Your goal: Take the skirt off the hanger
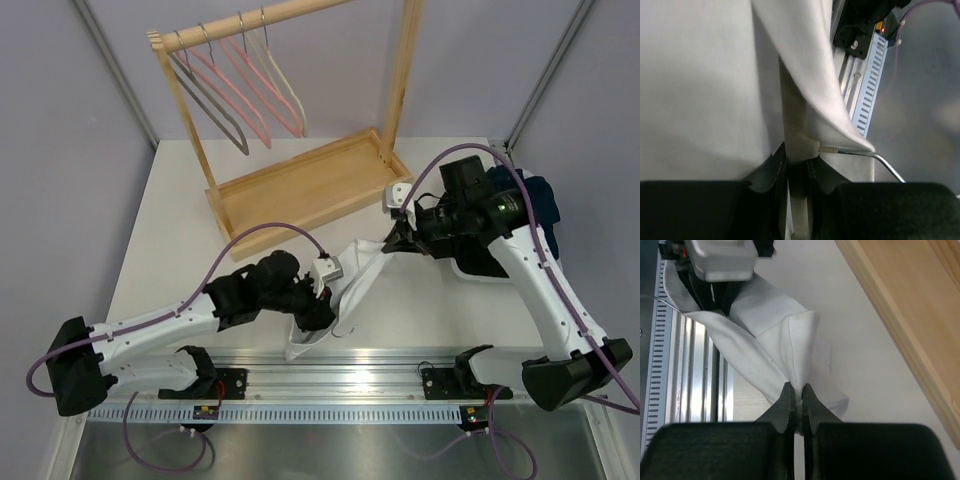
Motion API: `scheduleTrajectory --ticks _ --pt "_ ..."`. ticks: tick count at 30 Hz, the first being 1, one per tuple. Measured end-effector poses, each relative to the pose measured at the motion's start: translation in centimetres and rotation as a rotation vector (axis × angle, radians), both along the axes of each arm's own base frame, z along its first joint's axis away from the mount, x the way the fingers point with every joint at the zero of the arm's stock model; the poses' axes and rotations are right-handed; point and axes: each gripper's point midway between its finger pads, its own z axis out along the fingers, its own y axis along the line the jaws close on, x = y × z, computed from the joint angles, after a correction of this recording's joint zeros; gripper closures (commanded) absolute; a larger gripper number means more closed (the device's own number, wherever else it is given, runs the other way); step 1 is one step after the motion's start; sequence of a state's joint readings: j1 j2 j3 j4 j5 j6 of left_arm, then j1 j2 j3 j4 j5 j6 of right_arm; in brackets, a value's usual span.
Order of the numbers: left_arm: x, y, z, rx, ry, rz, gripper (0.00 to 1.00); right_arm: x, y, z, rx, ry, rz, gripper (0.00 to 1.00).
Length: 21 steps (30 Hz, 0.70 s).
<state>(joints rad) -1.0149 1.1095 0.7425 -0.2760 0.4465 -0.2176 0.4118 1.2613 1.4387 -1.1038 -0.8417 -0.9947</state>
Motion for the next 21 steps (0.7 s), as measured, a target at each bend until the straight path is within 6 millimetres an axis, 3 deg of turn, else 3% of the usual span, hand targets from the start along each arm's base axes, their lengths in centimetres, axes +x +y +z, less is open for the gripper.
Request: scheduleTrajectory --ticks 6,10,16,21 --pt "0.6 0.0 2.6 -0.109 -0.053 0.049 1.0 1.3 -2.8 1.6 0.05 0.024 -0.103 1.0" --pt "0.8 -0.1 3.2 -0.143 -0.068 0.058 1.0 1.9 -4.0 1.8 0.071 0.04 -0.153 1.0" --pt "0.9 -0.2 3.4 -0.152 -0.076 0.062 1.0 2.7 -5.4 2.3 0.134 0.064 -0.204 1.0" --pt "0.2 0.6 1.6 -0.103 -0.038 0.052 1.0 2.9 -6.6 3.2 0.2 0.005 -0.145 0.95"
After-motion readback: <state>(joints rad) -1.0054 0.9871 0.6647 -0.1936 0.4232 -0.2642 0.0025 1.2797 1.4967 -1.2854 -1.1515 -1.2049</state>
